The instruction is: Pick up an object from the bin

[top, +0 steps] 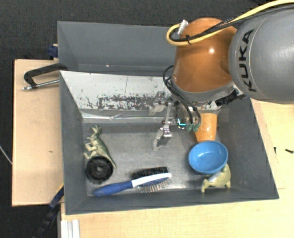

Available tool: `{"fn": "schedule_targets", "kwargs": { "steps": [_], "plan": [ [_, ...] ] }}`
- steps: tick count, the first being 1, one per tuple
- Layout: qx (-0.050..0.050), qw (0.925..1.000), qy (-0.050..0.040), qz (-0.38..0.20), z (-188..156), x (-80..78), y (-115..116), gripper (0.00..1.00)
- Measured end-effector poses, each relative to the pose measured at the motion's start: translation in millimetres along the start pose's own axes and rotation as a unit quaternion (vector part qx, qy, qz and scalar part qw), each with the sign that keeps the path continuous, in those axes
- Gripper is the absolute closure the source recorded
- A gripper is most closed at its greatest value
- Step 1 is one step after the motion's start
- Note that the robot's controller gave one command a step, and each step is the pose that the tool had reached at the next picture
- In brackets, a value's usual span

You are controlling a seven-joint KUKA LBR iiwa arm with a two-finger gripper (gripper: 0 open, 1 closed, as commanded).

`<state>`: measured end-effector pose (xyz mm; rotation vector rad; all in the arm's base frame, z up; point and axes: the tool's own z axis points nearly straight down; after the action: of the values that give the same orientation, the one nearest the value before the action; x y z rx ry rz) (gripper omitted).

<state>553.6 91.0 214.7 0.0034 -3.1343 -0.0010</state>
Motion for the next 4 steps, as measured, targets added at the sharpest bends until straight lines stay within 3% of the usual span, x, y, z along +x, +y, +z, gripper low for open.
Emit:
{"fn": "schedule_targets", "kwargs": {
  "steps": [1, 2, 3, 4],
  "plan": [
    [0.001, 0.9733, -0.0318, -0.227, 135, 40.3, 36, 0.00],
    [0.001, 0.9352, -0.0126, -0.354, 125, 45.2, 92, 0.00],
    [0.002, 0.8468, -0.0085, -0.532, 113, -26.8, 145, 0.00],
    [0.004, 0.6154, -0.0069, -0.788, 141, 40.9, 146, 0.00]
  ]
}}
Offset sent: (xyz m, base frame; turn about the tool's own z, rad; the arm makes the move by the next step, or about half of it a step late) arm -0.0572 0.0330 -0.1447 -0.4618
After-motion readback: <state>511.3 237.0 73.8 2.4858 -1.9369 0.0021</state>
